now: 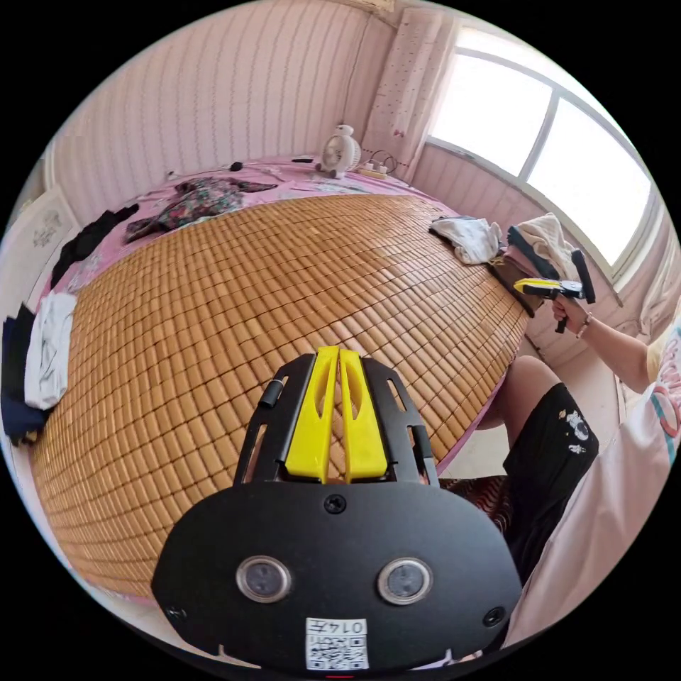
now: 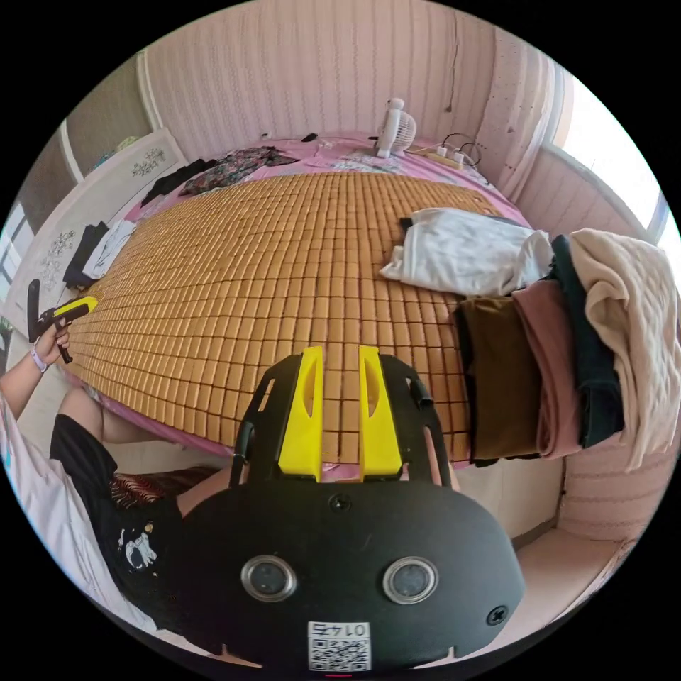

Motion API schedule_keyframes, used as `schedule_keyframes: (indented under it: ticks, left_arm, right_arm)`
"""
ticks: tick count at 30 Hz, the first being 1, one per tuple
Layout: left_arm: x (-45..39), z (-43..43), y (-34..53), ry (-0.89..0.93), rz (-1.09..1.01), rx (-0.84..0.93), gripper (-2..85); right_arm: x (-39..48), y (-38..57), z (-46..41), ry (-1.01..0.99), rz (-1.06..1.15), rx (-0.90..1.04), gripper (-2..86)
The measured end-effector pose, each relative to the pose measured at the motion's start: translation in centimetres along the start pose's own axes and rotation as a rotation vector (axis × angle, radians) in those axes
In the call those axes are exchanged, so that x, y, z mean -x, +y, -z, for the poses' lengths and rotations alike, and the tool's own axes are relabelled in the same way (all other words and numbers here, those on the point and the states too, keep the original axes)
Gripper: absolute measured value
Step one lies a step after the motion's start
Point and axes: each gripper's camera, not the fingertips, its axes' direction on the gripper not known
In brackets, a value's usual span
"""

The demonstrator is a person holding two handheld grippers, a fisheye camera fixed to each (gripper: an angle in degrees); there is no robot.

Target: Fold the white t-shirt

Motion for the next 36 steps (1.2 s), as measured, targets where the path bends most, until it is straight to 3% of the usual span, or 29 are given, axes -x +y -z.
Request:
schedule_keyframes:
  ticks: [8,17,21,26,30,36]
  left_arm:
    - [7.4,7.3,8.6,-0.225,0.406,-0.142,0.4]
    - [17.4,7.6,10.6,-0.379,0.592,-0.216,5.5]
    - [22.6,7.6,8.9,-0.457,0.597,-0.24,6.7]
    - [31.0,6.2,5.1,-0.523,0.597,-0.231,8.0]
    - [35.5,5.5,3.0,-0.549,0.593,-0.235,8.1]
    - [39.9,3.6,-0.6,-0.663,0.531,-0.162,6.7]
  right_arm:
    - [12.6,-6.4,-5.9,-0.2,0.303,0.099,6.1]
    - [34.4,-19.3,-15.4,-0.48,0.685,0.212,6.4]
    - [45.7,-24.4,-19.9,-0.508,0.857,0.153,7.2]
    - [57.2,-29.6,-26.5,-0.518,0.879,0.138,8.2]
    - [65.6,-32.7,-30.5,-0.398,0.869,0.024,8.7]
    - [72.8,-36.1,-34.4,-0.366,0.797,-0.015,7.8]
